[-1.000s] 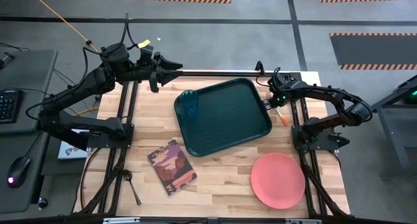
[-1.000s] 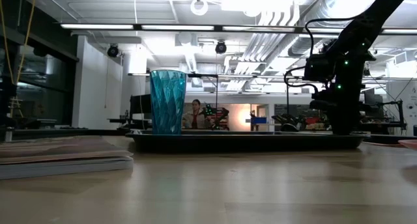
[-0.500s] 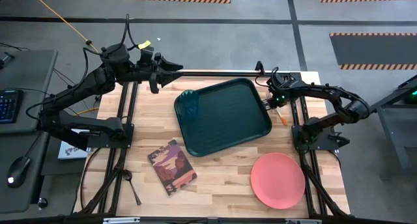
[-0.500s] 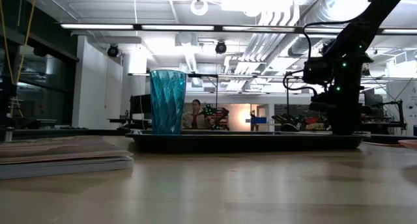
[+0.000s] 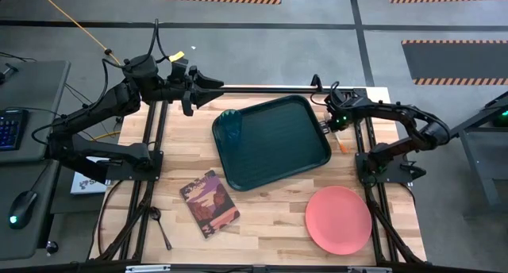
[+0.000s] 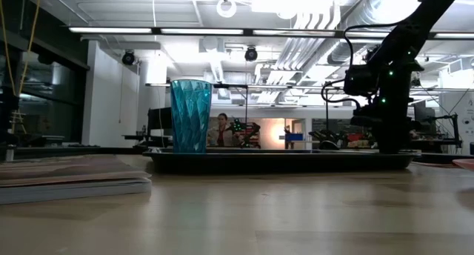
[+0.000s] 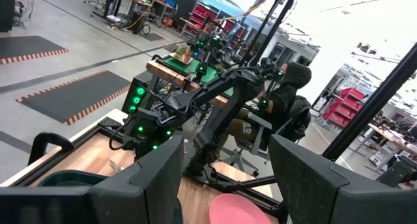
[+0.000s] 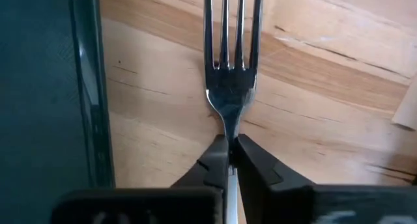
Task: Pick and place plate/cup/fork/spoon on tray
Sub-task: Put the orange fork on the black tray
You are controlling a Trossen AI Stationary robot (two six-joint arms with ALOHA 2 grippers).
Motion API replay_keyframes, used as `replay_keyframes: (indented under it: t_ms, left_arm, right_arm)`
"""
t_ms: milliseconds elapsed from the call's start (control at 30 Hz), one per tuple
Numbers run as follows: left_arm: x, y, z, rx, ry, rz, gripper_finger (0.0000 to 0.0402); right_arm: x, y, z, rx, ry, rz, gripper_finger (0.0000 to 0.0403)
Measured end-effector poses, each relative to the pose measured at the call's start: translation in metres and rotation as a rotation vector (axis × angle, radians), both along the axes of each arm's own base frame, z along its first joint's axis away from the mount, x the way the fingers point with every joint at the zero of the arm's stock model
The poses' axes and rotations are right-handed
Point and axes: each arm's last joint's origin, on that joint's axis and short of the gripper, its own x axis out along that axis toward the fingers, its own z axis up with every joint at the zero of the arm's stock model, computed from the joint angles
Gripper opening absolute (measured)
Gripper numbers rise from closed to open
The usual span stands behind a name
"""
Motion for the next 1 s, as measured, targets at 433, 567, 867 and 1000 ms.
replay_keyframes:
  t_ms: [433,567,867,1000]
  left_arm:
    - [0.000,0.000,0.000,0.002,0.000,0.002,0.0216]
    - [0.000,0.000,0.000,0.002,0.000,0.002,0.0216]
    - [0.000,0.000,0.000,0.001,0.001,0.002,0.0216]
    - [0.003,0.001,-0.002,-0.002,0.009,0.002,0.0216]
  right_arm:
    - [0.010,-0.014,0.041,-0.020,-0.021,0.018,0.0005]
    - [0.017,-0.017,0.064,-0.029,-0.091,0.010,0.0003]
    - [0.059,-0.001,0.093,-0.036,-0.282,-0.002,0.0001]
    - [0.074,0.012,0.081,-0.064,-0.239,0.005,0.0001]
